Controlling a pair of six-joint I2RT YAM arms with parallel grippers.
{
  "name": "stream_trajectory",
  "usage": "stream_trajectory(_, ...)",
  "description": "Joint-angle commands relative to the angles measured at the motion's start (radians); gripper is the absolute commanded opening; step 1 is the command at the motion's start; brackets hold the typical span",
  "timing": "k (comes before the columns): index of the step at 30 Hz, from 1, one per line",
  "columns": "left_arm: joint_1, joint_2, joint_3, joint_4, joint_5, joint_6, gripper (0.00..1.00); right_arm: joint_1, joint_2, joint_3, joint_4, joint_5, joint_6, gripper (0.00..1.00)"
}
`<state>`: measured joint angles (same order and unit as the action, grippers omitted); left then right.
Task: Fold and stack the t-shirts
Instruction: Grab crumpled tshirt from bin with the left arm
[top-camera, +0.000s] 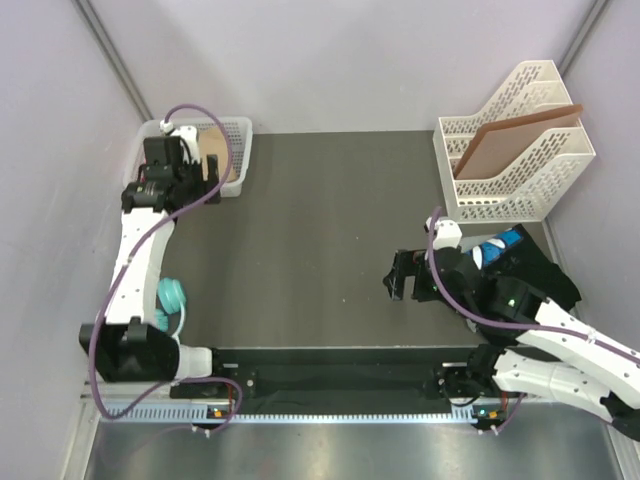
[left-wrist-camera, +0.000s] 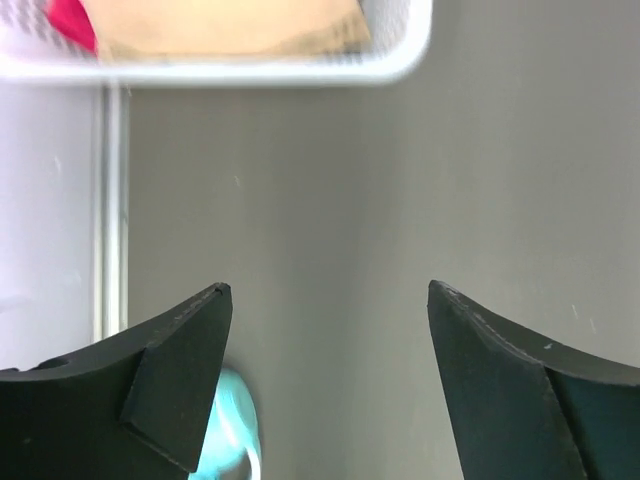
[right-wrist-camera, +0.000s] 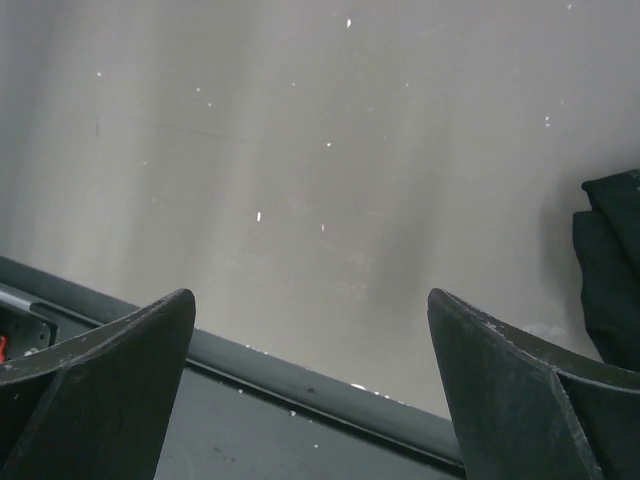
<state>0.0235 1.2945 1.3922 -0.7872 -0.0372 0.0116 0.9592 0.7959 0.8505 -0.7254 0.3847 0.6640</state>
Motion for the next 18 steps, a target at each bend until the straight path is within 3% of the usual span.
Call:
stream_trajectory(1, 0.001, 0.123, 0.149, 0.183, -0.101, 0.031, 0.85, 0.079, -0.032, -0.03, 0.018, 0.106, 0.029, 1.0)
stream_trajectory(6, 0.003, 0.389, 0.336, 0.238, -0.226, 0.045, 0.86, 0.191, 0.031, -0.016, -0.02, 0.21, 0.06, 1.0)
stream_trajectory(13, 0.065, 0.884, 0.868, 0.059, -0.234, -0.045, 0.87, 0.34, 0.155, 0.051, -0.055, 0.362, 0.108, 1.0)
stream_trajectory(18, 0.095, 1.017, 0.932, 0.074, -0.233, -0.033, 0.88, 0.374, 0.172, 0.07, -0.075, 0.41, 0.138, 1.0)
